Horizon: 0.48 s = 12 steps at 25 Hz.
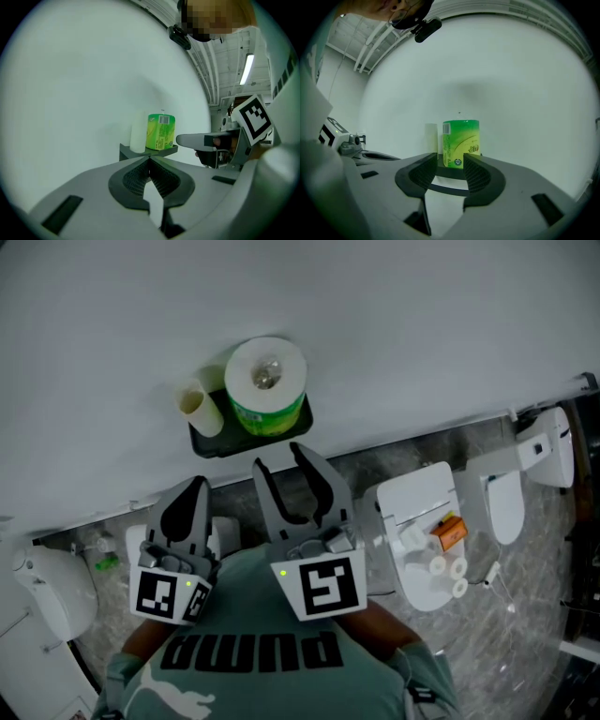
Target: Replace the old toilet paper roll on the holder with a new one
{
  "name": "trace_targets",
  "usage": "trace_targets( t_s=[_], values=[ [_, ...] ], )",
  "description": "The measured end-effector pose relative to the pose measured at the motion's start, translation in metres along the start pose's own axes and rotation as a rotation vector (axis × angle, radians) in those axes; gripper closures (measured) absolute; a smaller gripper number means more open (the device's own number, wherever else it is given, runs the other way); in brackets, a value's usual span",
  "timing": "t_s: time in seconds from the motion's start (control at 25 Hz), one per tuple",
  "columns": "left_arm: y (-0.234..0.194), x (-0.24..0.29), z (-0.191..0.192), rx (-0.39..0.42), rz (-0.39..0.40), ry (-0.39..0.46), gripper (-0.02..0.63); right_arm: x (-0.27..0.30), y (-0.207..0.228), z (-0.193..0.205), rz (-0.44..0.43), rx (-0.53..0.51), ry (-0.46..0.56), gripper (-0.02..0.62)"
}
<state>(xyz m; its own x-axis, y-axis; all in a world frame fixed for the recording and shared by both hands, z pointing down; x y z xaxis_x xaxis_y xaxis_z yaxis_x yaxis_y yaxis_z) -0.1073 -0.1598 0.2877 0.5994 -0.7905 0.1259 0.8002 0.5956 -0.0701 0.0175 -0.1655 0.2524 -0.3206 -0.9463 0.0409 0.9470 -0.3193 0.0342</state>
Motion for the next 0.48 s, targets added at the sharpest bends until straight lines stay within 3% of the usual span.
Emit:
trace_targets(
  t_s=[0.4, 0.48],
  values=[
    [0.008, 0.005, -0.004, 0.067, -0.016, -0.055, 0.603, 0.003, 0.013, -0.001, -0.008, 0.009, 0.028, 0.437],
    [0.008, 0.006, -0.005, 0.075, -0.024, -0.055, 0.603, 0.005, 0.014, -0.002, -0.020, 0.006, 0.029, 0.390]
  ],
)
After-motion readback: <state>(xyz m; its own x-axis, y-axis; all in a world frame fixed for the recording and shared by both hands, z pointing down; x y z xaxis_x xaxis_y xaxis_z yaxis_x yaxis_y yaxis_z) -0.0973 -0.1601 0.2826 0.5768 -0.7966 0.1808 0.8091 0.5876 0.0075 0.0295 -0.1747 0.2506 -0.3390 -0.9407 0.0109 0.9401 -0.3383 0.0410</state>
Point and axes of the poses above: the fingertips, and each gripper's own axes: x forward along the fingers, y to its right, z out of its underside, the point moved 3 cm from there along -x, backward along the fingers, and after that the axes turned 1 degree about -z, right-handed, at the moved point
